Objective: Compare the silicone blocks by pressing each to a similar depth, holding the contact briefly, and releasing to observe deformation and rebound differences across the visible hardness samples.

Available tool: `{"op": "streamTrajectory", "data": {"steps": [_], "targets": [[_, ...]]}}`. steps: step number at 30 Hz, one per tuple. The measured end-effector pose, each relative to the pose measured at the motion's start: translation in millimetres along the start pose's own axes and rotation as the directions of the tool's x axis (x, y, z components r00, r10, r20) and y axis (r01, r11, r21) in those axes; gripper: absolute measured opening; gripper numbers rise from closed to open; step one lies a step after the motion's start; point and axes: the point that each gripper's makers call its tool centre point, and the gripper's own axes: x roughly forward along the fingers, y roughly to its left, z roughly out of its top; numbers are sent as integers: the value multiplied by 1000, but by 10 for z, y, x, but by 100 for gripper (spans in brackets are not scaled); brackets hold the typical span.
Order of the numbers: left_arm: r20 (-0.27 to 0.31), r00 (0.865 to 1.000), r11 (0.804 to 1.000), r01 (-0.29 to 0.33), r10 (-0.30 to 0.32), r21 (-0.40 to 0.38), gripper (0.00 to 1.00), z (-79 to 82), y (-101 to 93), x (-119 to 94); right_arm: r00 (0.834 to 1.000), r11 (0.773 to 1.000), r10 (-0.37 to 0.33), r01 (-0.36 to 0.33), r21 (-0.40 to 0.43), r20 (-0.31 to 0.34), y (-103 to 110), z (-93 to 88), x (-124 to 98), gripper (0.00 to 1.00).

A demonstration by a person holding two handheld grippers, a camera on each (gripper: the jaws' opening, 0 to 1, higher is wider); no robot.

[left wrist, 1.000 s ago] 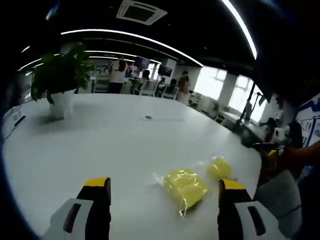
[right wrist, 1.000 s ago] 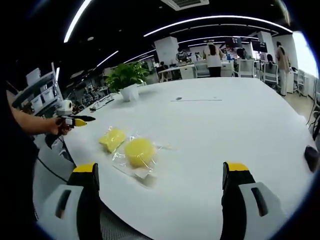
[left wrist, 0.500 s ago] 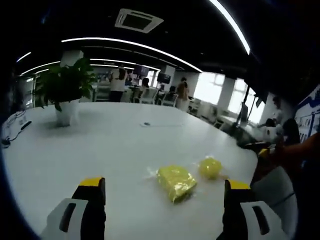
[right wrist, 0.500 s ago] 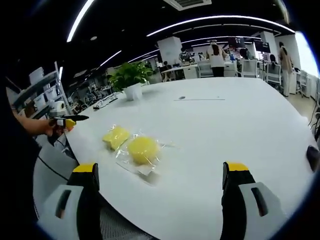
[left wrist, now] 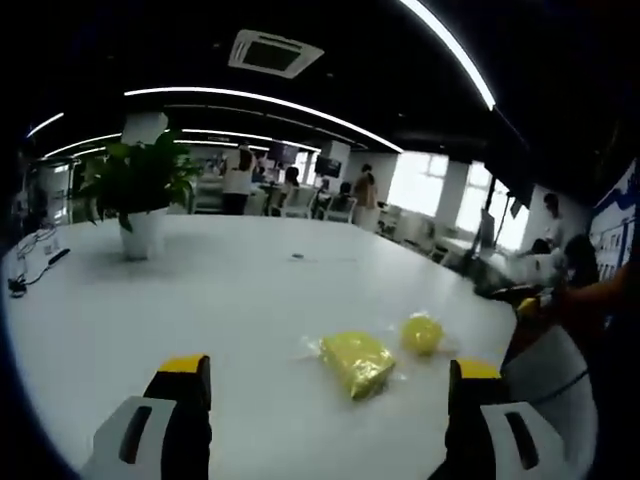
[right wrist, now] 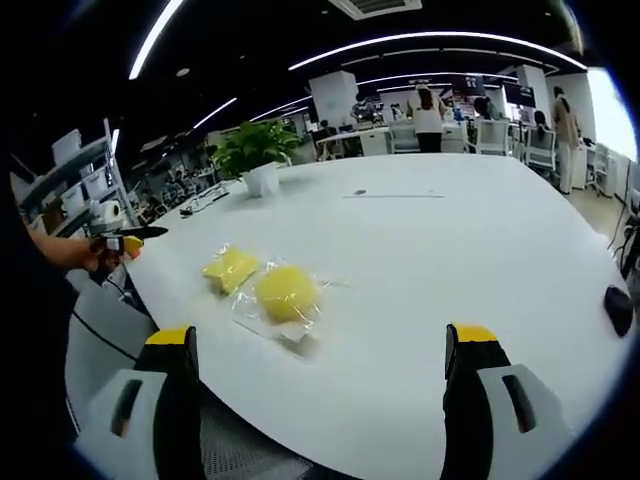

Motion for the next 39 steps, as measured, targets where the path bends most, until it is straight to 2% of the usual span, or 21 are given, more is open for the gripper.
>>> {"op": "streamTrajectory", "data": {"steps": [9, 11, 13, 16, 20, 24, 27, 33, 36, 39], "targets": [[-4, 1000, 1000, 20, -20, 1, 100, 140, -3, -13, 999, 999, -44, 44, -8, -4, 78, 1, -113, 96], [40, 999, 999, 32, -32, 16, 100, 236, -58, -53, 998, 998, -58, 58, -13, 4, 77, 37, -150, 96], [22, 999, 999, 46, -46, 0, 100, 242, -98, -94, 998, 998, -61, 61, 4, 3, 87, 82, -186, 97], [-1, 997, 997, 71, -71, 30, 100, 219, -143, -102, 998, 998, -65, 65, -11, 14, 38, 85, -170, 96], [-13, 998, 998, 56, -56, 24, 100, 183, -126, -60, 996, 996, -87, 87, 18, 15, -32, 75, -191, 96], [-4, 998, 998, 66, -66, 17, 100, 241, -257, 55, 998, 999, -54, 54, 5, 32, -19, 117, -216, 96], [-62, 994, 996, 91, -90, -1, 100, 141, -351, 166, 999, 999, -42, 43, -12, 17, -56, 74, -226, 96], [-51, 993, 995, 102, -102, -2, 100, 114, -484, 346, 1000, 999, -22, 22, -31, -8, -128, -72, -213, 96], [-52, 994, 995, 94, -94, -19, 100, 126, -519, 428, 1000, 1000, -16, 17, -25, 5, -138, -46, -232, 96], [-51, 994, 995, 96, -98, -32, 100, 210, -592, 522, 1000, 999, -6, 6, -32, 12, -130, -25, -231, 96]]}}
